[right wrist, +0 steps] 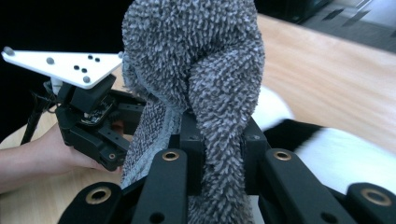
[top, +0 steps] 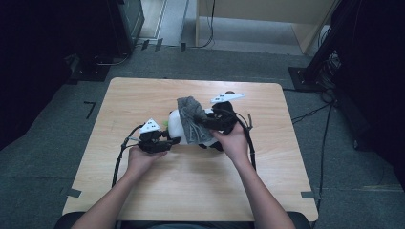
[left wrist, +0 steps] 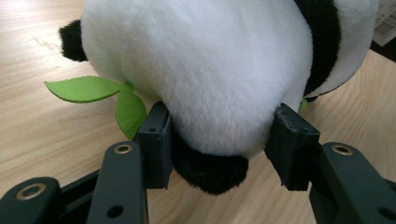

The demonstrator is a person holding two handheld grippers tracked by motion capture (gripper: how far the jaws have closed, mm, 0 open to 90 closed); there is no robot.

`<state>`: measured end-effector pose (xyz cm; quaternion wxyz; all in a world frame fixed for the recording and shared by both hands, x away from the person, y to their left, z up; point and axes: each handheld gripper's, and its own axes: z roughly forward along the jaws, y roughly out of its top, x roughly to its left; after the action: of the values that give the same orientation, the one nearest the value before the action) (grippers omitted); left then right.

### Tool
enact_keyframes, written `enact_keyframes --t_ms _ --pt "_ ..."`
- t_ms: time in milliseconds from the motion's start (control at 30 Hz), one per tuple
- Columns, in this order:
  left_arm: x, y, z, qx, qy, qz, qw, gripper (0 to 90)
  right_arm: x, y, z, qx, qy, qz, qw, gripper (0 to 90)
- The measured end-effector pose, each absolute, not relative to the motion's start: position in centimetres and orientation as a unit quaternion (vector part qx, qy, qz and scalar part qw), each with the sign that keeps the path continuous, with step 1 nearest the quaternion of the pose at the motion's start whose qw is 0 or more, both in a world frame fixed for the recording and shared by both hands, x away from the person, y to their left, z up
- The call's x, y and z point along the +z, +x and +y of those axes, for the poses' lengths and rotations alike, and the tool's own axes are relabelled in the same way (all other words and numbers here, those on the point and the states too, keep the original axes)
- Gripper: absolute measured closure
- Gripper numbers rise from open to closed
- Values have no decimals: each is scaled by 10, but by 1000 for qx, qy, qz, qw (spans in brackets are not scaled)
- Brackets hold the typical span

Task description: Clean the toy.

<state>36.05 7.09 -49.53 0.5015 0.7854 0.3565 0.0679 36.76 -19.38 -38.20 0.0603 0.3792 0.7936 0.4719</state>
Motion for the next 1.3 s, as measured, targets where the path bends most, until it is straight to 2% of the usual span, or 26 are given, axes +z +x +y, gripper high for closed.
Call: enact_keyframes --t_ms 333,500,733,1300 --pt "-498 346 69 82 774 371 507 478 -411 373 -147 426 358 828 70 767" --pt "-501 346 70 81 773 374 505 482 -418 373 -142 416 342 838 92 748" --pt "-502 345 70 84 777 372 502 490 -419 371 -156 410 354 834 103 752" --pt "-498 352 73 43 778 397 485 511 -406 361 -218 401 409 809 135 762"
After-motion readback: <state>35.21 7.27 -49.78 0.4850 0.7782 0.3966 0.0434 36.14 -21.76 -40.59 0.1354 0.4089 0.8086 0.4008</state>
